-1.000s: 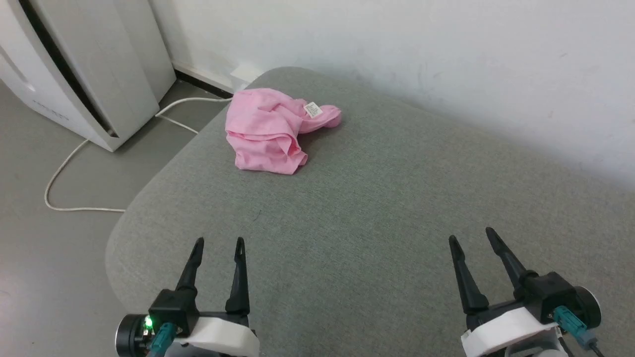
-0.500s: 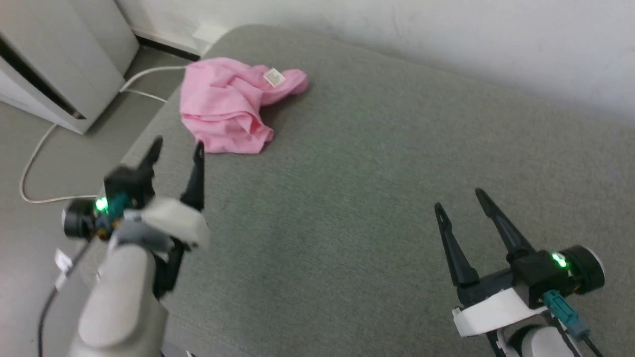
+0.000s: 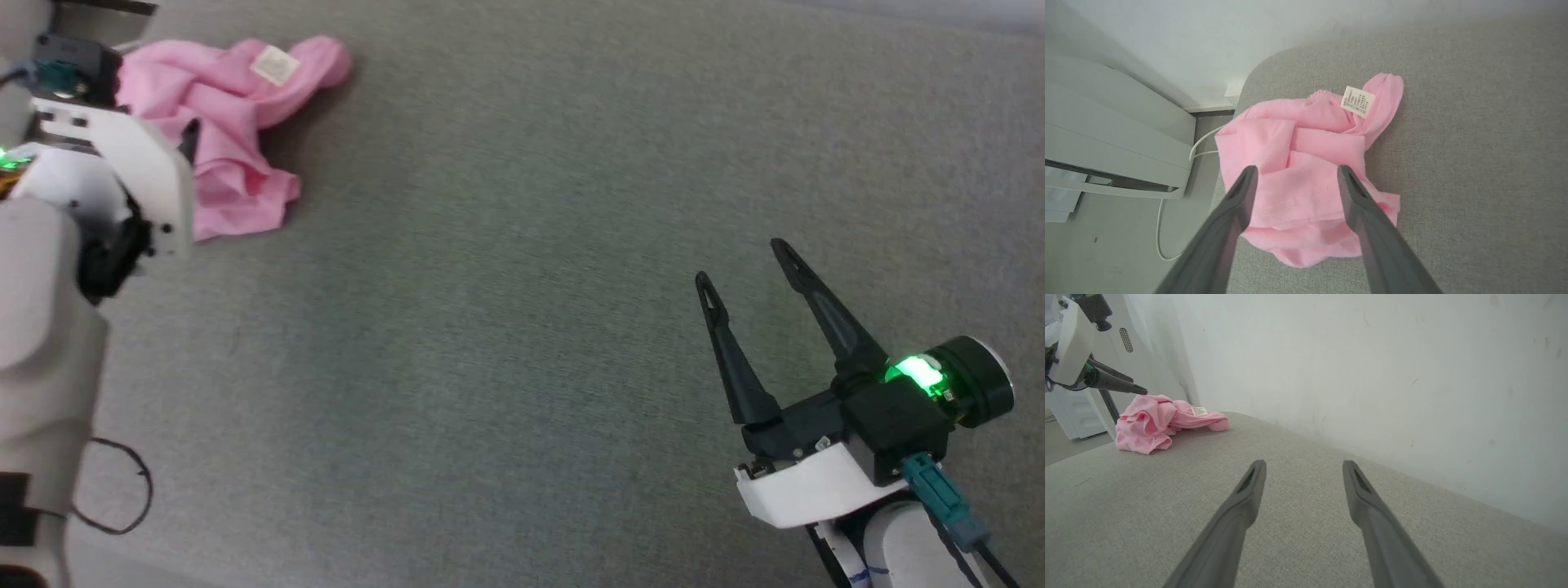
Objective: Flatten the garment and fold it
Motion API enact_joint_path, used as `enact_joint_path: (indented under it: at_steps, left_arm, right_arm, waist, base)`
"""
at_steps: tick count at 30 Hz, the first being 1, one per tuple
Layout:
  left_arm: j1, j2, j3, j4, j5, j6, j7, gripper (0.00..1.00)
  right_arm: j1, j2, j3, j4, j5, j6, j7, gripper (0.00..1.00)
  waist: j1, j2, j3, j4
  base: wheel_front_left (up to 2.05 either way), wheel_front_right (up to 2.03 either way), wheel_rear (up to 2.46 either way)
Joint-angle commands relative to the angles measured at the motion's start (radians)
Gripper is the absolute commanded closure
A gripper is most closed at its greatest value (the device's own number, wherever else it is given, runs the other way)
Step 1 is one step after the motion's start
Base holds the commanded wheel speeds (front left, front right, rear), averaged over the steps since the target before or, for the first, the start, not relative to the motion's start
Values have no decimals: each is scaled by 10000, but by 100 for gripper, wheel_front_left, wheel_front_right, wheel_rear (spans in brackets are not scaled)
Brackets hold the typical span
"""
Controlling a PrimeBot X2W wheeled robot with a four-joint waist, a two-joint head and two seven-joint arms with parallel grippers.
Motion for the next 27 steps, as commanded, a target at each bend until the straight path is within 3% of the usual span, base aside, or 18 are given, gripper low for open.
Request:
enact_joint_path:
  at_steps: [1,9,14,15,16,17,18,22,27]
  left_arm:
    - [-103,222,-151,157,-91,-59,187,0]
    - [-793,1392,-864,1138,-1862,-61,1712,0]
    - [-438,1823,-1588,1079,-3618,-62,3434,0]
    - [-354,1886,-1651,1041,-4019,-62,3798,21]
    - [-262,1939,-1712,970,-4397,-62,4105,52]
    - [-191,1996,-1728,908,-4733,-62,4316,94]
    - [-128,2047,-1720,856,-5036,-62,4443,100]
    - [-13,2202,-1637,759,-5732,-62,4279,100]
    - [-149,2441,-1548,757,-5696,-63,2813,100]
  right_arm:
    - [-133,-22,-15,-65,-64,-17,-13,0]
    - [-333,34,208,58,-184,-17,-113,0]
    - [-374,86,146,183,-235,-17,-233,0]
    - [-381,95,132,211,-247,-17,-253,0]
    - [-393,102,116,242,-256,-17,-271,0]
    - [-409,109,100,275,-263,-17,-285,0]
    - [-432,115,81,309,-274,-17,-303,0]
    - [-499,135,1,445,-335,-17,-383,0]
    - [-466,156,-105,706,-313,-17,-491,0]
  waist:
    - [-2,0,1109,-1122]
    - [-2,0,1786,-1730]
    - [-2,0,1886,-1818]
    - [-2,0,1883,-1819]
    - [-2,0,1870,-1816]
    - [-2,0,1849,-1811]
    - [-2,0,1818,-1804]
    - [-2,0,1594,-1748]
    - [-2,0,1043,-1650]
  base:
    - [0,0,0]
    - [0,0,0]
    - [0,0,0]
    - [0,0,0]
    - [0,0,0]
    - [0,0,0]
    - [0,0,0]
    - [0,0,0]
    - [0,0,0]
